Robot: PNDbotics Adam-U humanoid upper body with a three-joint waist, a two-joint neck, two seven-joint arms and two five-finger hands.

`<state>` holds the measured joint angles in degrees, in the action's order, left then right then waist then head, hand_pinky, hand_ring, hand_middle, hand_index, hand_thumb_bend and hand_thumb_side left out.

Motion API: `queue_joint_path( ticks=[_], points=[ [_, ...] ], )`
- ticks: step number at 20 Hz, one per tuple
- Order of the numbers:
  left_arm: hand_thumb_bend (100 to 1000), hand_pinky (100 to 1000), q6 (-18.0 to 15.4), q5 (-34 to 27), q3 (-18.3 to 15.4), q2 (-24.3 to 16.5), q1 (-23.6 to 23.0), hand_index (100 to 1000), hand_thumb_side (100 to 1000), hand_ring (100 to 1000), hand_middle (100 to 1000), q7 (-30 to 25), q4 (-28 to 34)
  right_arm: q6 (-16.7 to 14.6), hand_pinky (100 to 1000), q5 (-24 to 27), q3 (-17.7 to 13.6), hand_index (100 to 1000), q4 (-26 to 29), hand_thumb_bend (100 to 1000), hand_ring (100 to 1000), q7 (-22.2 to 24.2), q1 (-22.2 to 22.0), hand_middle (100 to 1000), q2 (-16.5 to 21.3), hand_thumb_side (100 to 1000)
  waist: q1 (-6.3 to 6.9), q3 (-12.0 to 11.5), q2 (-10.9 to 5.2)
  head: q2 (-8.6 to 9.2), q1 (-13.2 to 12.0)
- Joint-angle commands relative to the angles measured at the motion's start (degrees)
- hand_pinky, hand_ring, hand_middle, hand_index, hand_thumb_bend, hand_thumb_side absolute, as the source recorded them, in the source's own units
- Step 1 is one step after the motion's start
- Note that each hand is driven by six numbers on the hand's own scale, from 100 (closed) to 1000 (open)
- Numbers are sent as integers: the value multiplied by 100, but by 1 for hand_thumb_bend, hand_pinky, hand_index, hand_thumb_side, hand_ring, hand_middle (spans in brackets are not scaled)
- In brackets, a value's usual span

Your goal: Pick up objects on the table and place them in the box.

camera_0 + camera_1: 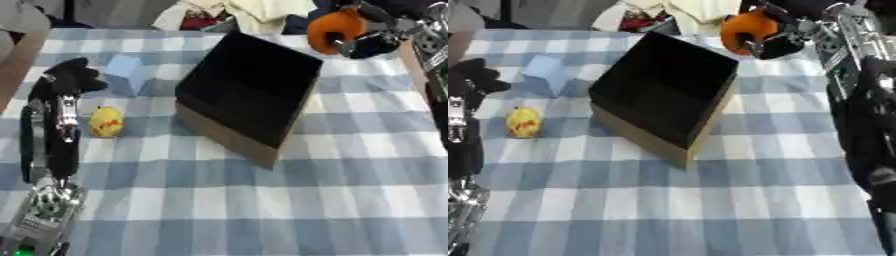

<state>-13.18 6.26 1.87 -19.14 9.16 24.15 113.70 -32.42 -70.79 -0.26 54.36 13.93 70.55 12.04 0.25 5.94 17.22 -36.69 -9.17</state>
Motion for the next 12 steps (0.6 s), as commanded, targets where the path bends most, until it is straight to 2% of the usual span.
queue_joint_path(
  ticks=[1,6,12],
  points=[
    [100,663,-8,-26,-16,-67,69,743,792,572,575,-26,89,-44,781,218,60,616,170,100,819,80,217,647,-38,162,12,-11,-155,18,25],
    [100,663,-3,-36,-12,-54,71,743,792,572,576,-38,89,-116,786,537,213,619,177,100,824,269,281,642,-260,159,12,-32,-158,31,47],
    [100,663,-6,-42,-16,-49,77,743,792,571,576,-37,89,-179,791,693,350,625,140,100,829,496,280,641,-498,176,17,-52,-153,50,63]
  ],
)
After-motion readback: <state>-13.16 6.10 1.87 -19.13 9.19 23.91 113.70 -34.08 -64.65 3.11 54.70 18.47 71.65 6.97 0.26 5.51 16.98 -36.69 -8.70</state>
